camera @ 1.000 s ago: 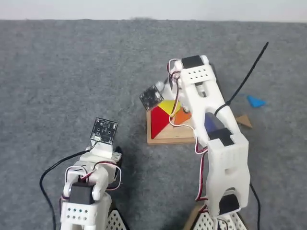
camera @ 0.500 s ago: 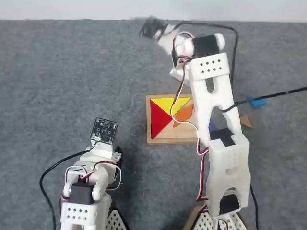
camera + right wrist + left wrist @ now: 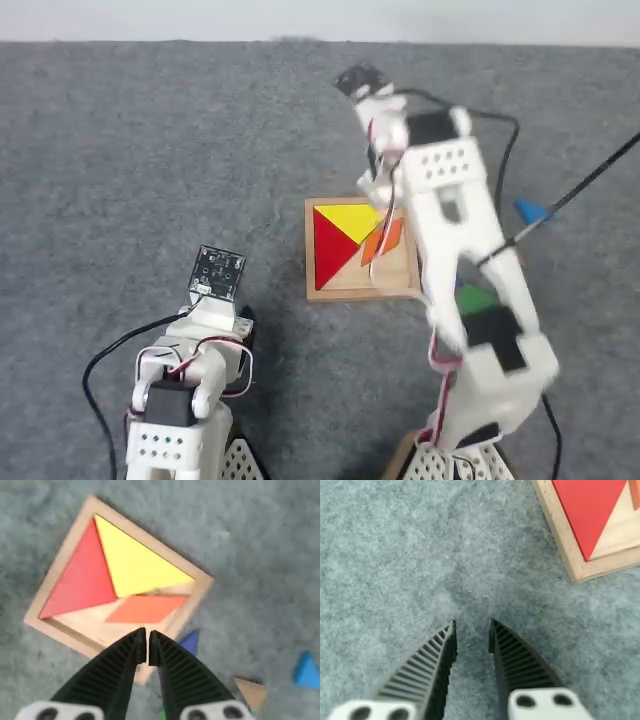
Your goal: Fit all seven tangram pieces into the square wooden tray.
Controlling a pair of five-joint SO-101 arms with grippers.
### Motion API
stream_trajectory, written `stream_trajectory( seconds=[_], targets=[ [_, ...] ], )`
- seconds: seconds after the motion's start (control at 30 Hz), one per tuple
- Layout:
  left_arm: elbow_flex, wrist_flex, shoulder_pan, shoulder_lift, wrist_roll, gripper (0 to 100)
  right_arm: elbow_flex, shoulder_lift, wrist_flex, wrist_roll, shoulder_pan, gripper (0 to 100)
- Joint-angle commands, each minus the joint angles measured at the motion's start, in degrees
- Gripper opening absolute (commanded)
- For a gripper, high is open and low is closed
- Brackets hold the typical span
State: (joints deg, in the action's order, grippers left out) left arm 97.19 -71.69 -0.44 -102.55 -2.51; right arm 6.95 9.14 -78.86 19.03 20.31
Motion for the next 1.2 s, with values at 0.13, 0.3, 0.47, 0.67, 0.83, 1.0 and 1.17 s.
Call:
stream_trajectory(
  seconds=[0.13,0.3,0.47,0.67,0.83,1.0,1.17],
  targets=[
    [-0.75,-0.18,-0.44,-0.70,0.53,10,-27.16,-6.20,25.54,-5.63,7.60,0.7],
    [-0.75,-0.18,-0.44,-0.70,0.53,10,-23.12,0.66,23.52,-5.98,5.58,0.7],
    [-0.75,-0.18,-0.44,-0.70,0.53,10,-21.45,5.93,23.52,-6.07,3.38,0.7],
    [-0.75,-0.18,-0.44,-0.70,0.53,10,-21.01,6.73,23.60,-5.89,0.84,0.7],
    [-0.75,-0.18,-0.44,-0.70,0.53,10,-17.76,5.76,23.08,-5.89,-0.92,0.7],
    [-0.75,-0.18,-0.44,-0.70,0.53,10,-20.13,-4.35,23.60,-6.24,0.22,0.7],
    [-0.75,-0.18,-0.44,-0.70,0.53,10,-32.18,-11.38,30.99,-6.07,0.04,0.7]
  ],
)
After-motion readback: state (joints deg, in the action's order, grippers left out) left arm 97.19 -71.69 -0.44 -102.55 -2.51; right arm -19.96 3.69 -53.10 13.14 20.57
